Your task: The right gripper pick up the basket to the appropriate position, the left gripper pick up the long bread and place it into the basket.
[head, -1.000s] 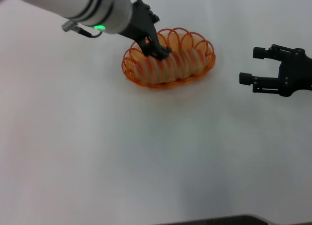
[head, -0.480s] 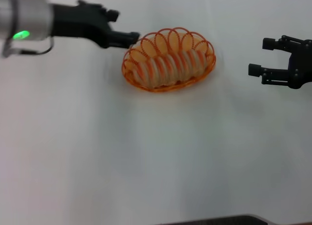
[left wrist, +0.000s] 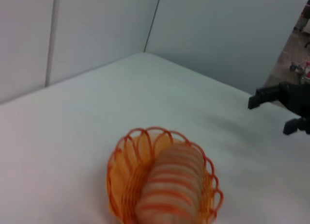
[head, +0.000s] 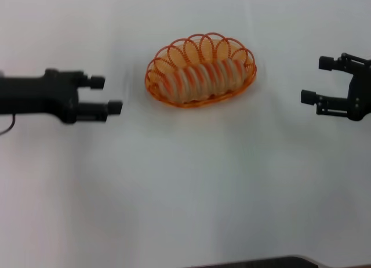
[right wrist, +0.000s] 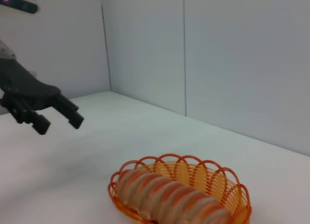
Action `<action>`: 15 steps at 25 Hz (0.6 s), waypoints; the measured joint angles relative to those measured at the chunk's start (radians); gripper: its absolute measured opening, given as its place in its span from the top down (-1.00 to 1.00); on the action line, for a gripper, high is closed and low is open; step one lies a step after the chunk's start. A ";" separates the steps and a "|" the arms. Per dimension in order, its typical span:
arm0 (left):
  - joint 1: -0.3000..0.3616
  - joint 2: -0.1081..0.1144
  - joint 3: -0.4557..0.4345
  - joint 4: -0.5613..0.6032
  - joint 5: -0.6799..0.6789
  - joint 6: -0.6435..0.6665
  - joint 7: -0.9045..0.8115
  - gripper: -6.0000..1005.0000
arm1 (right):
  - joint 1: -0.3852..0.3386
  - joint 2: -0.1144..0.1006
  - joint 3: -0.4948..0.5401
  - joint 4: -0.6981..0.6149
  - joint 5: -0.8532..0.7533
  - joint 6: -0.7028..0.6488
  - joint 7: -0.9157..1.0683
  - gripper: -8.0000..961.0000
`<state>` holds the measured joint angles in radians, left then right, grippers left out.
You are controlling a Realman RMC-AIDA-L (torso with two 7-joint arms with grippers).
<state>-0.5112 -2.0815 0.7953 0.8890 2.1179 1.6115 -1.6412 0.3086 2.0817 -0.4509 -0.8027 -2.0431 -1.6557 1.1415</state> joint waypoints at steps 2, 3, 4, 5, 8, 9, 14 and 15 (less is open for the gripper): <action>0.021 0.004 -0.001 -0.014 0.000 0.012 0.022 -0.54 | -0.011 0.002 0.005 0.006 0.000 -0.007 -0.013 -0.87; 0.030 0.006 -0.001 -0.019 0.000 0.020 0.033 -0.54 | -0.017 0.002 0.006 0.010 0.000 -0.012 -0.017 -0.87; 0.040 0.006 -0.001 -0.022 0.002 0.027 0.044 -0.54 | -0.024 0.002 0.007 0.015 -0.001 -0.014 -0.018 -0.87; 0.048 0.007 -0.002 -0.023 0.004 0.031 0.053 -0.54 | -0.028 0.002 0.007 0.021 -0.002 -0.015 -0.020 -0.87; 0.073 0.006 -0.003 -0.030 0.002 0.040 0.080 -0.54 | -0.040 0.001 0.000 0.045 -0.012 -0.016 -0.035 -0.87; 0.077 0.006 -0.004 -0.034 0.002 0.043 0.084 -0.54 | -0.042 0.001 -0.003 0.050 -0.021 -0.017 -0.041 -0.87; 0.101 0.006 -0.004 -0.074 0.001 0.063 0.108 -0.54 | -0.041 0.002 -0.003 0.052 -0.061 -0.014 -0.052 -0.87; 0.107 0.003 -0.004 -0.077 -0.001 0.068 0.112 -0.55 | -0.041 0.002 -0.001 0.052 -0.062 -0.013 -0.052 -0.87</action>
<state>-0.4040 -2.0781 0.7911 0.8123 2.1174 1.6800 -1.5288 0.2678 2.0837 -0.4517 -0.7509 -2.1048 -1.6684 1.0890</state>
